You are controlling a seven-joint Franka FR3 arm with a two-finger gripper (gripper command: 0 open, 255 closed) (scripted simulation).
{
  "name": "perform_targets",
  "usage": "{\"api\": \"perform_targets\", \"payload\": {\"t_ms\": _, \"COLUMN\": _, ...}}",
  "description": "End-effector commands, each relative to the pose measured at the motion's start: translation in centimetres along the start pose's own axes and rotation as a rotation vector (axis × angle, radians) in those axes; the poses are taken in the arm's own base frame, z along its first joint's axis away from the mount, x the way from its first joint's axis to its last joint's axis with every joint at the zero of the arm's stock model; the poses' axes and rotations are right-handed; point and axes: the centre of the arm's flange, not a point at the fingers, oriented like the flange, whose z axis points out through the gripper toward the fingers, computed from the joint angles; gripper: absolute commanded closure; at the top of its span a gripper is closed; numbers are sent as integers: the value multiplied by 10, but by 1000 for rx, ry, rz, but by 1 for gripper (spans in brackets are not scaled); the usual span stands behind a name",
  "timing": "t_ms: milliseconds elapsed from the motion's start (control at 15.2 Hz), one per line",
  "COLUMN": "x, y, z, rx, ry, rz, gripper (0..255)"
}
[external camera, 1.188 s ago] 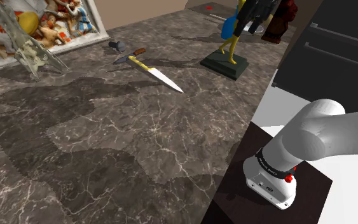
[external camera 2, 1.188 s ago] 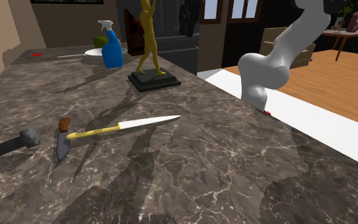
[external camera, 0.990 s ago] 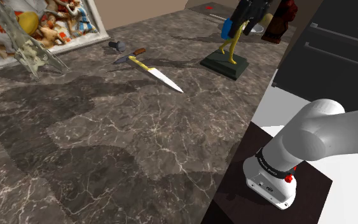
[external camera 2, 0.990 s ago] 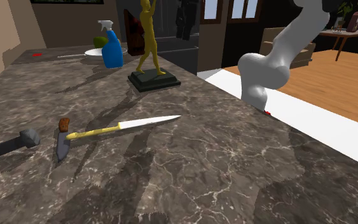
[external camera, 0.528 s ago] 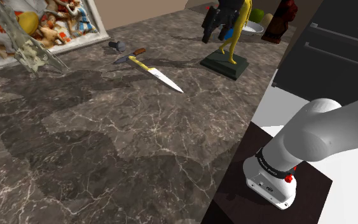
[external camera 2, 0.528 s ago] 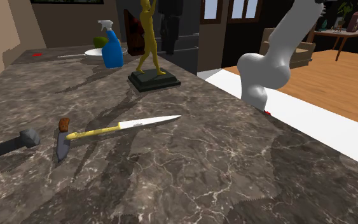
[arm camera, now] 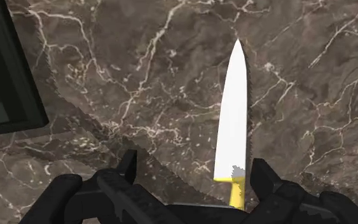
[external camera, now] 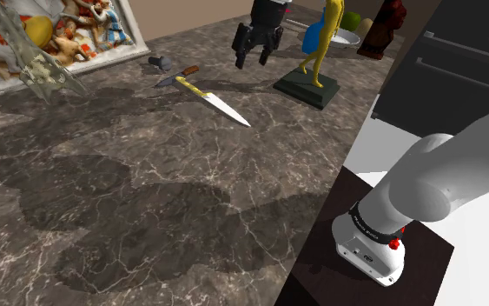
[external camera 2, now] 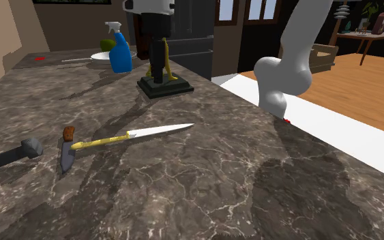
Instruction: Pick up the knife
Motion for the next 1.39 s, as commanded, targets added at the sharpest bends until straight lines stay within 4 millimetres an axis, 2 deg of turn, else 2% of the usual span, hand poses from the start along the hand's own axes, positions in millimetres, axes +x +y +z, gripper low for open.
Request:
{"api": "perform_targets", "payload": {"t_ms": 0, "x": 18, "y": -9, "z": 17, "rx": 9, "ry": -8, "rz": -4, "gripper": 0}}
{"api": "perform_targets", "payload": {"t_ms": 594, "x": 100, "y": -62, "z": 86, "rx": 46, "ry": -44, "rz": -21, "gripper": 0}}
{"api": "perform_targets", "payload": {"t_ms": 1122, "x": 98, "y": -59, "z": 128, "rx": 47, "ry": -45, "rz": -22, "gripper": 0}}
{"api": "perform_targets", "payload": {"t_ms": 1254, "x": 98, "y": -59, "z": 128, "rx": 47, "ry": -45, "rz": -22, "gripper": 0}}
{"api": "perform_targets", "payload": {"t_ms": 1320, "x": 98, "y": -59, "z": 128, "rx": 47, "ry": -45, "rz": -22, "gripper": 255}}
